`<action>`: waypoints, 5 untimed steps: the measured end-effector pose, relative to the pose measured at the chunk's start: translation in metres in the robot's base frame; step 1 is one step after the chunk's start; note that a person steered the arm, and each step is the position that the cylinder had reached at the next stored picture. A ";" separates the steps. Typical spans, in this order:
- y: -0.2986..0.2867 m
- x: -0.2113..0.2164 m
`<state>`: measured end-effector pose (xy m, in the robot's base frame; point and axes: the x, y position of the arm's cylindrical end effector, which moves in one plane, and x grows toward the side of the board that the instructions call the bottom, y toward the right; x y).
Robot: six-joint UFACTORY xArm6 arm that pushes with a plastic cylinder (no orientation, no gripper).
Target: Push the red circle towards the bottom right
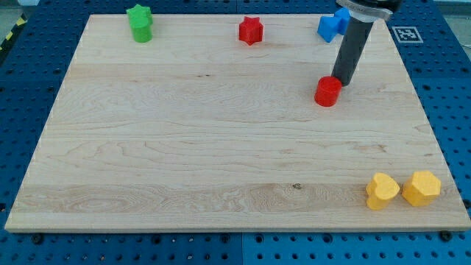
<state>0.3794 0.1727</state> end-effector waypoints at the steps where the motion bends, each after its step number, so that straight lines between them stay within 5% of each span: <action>1: 0.000 0.000; 5: -0.041 0.025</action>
<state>0.4042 0.1322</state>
